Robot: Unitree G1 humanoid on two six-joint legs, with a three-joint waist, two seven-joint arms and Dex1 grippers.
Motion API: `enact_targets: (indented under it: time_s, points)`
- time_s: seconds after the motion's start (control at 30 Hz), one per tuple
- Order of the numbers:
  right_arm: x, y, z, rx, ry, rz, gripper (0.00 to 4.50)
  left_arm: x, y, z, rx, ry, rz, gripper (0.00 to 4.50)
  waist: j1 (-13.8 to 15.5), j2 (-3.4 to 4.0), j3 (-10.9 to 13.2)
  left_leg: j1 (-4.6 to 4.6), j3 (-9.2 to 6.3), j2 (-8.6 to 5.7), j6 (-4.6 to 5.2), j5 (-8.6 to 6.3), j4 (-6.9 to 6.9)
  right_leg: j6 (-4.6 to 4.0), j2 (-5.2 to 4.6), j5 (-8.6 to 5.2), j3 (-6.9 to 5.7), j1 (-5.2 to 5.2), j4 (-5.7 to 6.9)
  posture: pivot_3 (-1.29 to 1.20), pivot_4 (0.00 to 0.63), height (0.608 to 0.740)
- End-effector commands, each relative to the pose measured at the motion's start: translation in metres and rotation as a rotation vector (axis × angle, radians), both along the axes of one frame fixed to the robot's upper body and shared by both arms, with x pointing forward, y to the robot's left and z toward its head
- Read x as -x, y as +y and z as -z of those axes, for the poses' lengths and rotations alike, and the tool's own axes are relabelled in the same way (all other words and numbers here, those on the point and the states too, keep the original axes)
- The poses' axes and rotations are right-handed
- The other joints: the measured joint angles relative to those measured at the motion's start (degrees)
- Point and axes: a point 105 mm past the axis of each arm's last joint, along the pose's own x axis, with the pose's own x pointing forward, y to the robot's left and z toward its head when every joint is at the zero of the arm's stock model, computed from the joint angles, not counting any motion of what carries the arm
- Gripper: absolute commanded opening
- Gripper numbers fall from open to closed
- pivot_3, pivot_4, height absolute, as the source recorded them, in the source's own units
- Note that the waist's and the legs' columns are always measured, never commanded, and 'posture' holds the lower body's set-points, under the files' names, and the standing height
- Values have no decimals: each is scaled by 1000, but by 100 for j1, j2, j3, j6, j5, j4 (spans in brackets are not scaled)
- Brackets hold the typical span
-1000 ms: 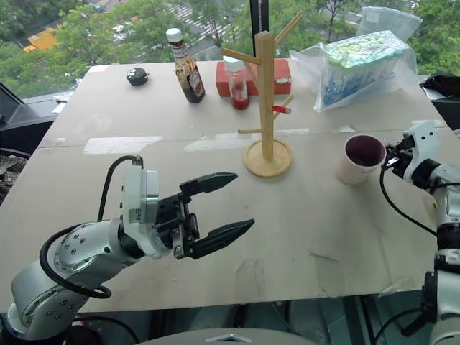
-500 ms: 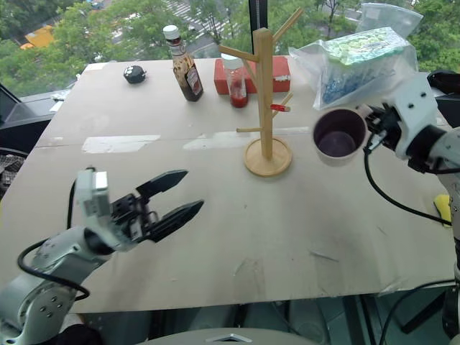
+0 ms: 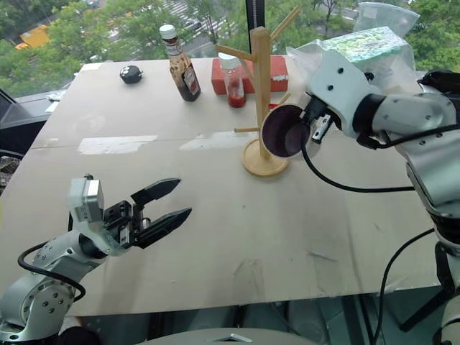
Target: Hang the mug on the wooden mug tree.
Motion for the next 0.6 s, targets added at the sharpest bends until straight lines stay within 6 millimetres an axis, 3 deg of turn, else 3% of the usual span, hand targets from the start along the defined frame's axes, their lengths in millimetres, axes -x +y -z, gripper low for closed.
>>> enact_targets:
  time_s: [0.03, 0.13, 0.2, 0.3, 0.4, 0.5, 0.6]
  points:
    - [-5, 11, -10, 32, -69, -32, 60, 8, -2, -17, 49, -86, 9, 4500, -28, 0, 0, 0, 0, 0, 0, 0, 0, 0, 0, 0, 0, 0, 1, 0, 150, 740]
    - [-12, 20, -8, 34, -66, -50, 60, 6, 4, -24, 80, -121, -42, 4500, -50, 0, 0, 0, -2, 0, 0, 0, 1, 0, 0, 0, -3, -1, 3, 0, 150, 740]
    - [-18, 22, -5, 38, -57, -51, 60, 5, 23, -19, 101, -121, -81, 4500, -60, 0, 0, 0, -3, 0, 0, 0, 2, 0, 0, 0, -6, -2, 3, 0, 150, 740]
    - [-24, 22, 3, 60, -32, -63, 60, 23, 48, -6, 105, -127, -106, 4500, -106, -1, -1, 1, 2, 0, 0, 0, 2, 0, 1, 0, -18, -5, 3, 0, 150, 740]
    - [-33, 22, 17, 16, 43, -87, 728, 44, 57, -3, 100, -145, -119, 4500, -106, -6, -3, 6, 5, -1, -1, 0, 3, 0, -6, 0, -28, -6, -4, 0, 150, 740]
    - [-36, 14, 10, -47, 20, -65, 2090, 57, 61, 1, 102, -147, -122, 4500, -54, -6, -3, 4, -5, 0, -1, 0, 0, 0, -11, 0, -26, -7, -3, 0, 150, 740]
    - [-20, -5, -2, -104, 3, -96, 3438, 67, 65, 5, 115, -144, -120, 4500, 11, -6, -3, 3, -19, -1, -1, 0, -1, -2, -12, 1, -36, -6, -1, 0, 150, 740]
